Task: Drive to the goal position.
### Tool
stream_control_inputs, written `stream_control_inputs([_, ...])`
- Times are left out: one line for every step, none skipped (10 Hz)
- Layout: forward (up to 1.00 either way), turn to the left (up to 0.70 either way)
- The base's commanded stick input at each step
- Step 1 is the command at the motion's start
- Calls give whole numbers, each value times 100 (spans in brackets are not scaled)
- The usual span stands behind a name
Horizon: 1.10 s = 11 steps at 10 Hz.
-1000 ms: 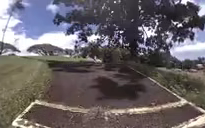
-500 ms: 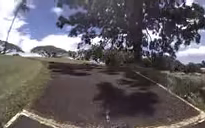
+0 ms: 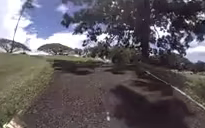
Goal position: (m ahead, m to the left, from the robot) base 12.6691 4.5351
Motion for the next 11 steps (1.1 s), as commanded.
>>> stream_control_inputs([70,28])
stream_control_inputs([70,29])
stream_control_inputs([70,33])
stream_control_inputs([70,34])
stream_control_inputs([70,28])
stream_control_inputs([70,10])
stream_control_inputs([70,21])
stream_control_inputs([70,30])
stream_control_inputs([70,21])
stream_control_inputs([70,6])
stream_control_inputs([70,19])
